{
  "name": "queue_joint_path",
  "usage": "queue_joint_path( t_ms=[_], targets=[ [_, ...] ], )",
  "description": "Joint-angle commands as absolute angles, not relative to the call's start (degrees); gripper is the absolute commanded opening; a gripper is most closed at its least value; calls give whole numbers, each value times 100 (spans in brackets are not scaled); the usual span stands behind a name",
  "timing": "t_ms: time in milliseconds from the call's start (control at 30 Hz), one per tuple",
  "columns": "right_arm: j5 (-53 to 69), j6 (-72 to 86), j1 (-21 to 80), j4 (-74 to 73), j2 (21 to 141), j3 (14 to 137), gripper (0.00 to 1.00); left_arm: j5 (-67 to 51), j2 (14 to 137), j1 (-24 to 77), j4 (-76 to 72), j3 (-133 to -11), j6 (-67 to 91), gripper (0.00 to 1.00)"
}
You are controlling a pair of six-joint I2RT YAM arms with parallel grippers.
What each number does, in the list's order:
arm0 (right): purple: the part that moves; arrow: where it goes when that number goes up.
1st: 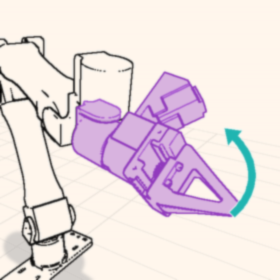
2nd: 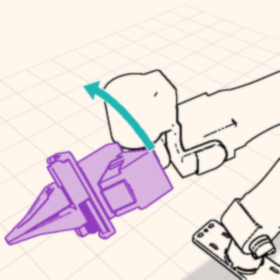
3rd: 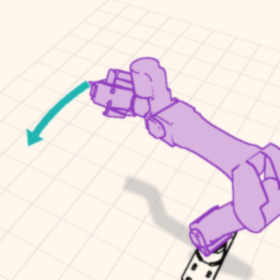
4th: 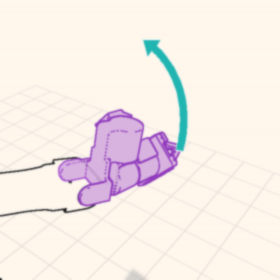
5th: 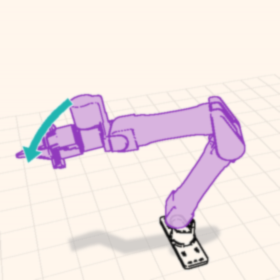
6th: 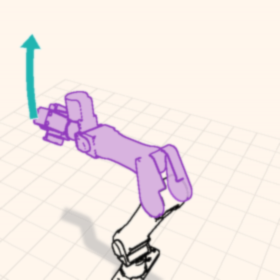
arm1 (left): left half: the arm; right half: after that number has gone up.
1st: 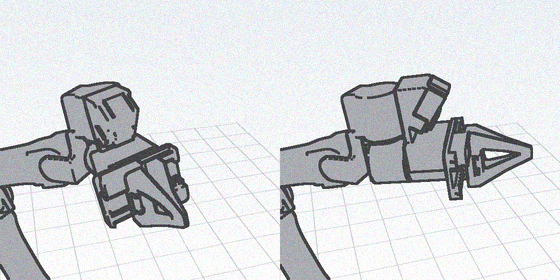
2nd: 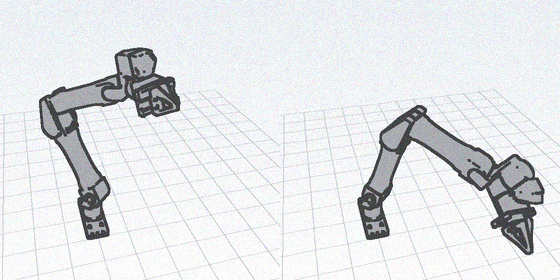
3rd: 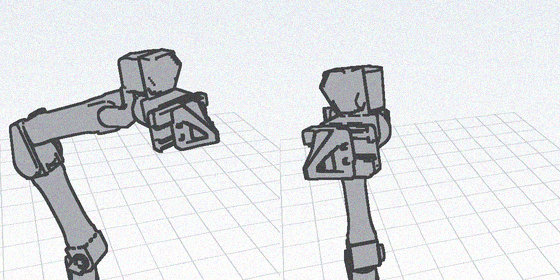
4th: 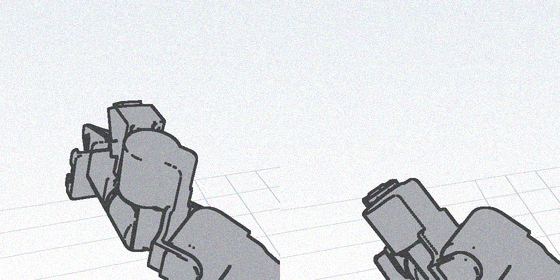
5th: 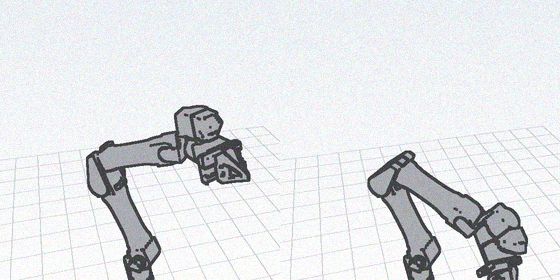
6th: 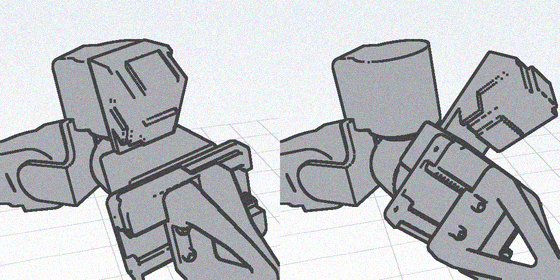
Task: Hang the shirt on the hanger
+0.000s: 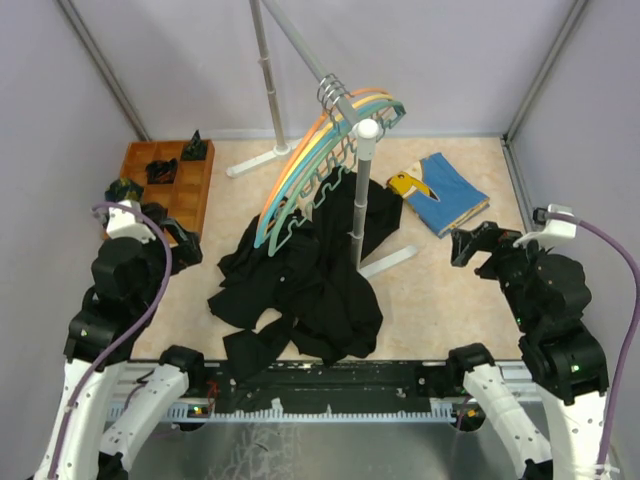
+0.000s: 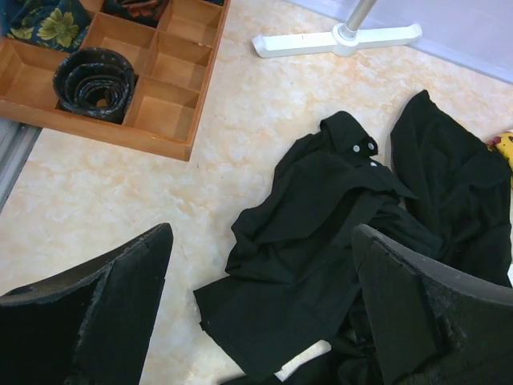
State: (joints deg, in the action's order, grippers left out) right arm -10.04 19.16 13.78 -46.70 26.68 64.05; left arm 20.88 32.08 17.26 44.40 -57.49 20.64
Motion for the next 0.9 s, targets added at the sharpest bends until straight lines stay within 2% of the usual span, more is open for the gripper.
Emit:
queue_joint_path(
  t_ms=[0, 200, 467, 700, 767, 867],
  targets=[
    [-657, 1706, 1401, -4569, 2889, 6346, 99, 1851, 3177, 1723, 4094, -5628, 1904, 99],
    [-260, 1739, 1406, -4461, 2971, 6161, 99, 1598, 3250, 1722, 4007, -5569, 1844, 99],
    [1295, 1709, 1406, -4239, 3196, 6120, 99, 1414, 3226, 1722, 3972, -5458, 1871, 99],
    [2063, 2532, 1471, -3242, 3130, 5404, 99, 1352, 3335, 1723, 3942, -5326, 1932, 99],
    [1924, 2647, 1738, -3011, 3150, 5291, 99, 1354, 3350, 1718, 3946, -5305, 1960, 99],
    [1119, 2714, 2706, -2773, 3280, 5168, 99, 1310, 3357, 1723, 3920, -5254, 2002, 99]
  ],
)
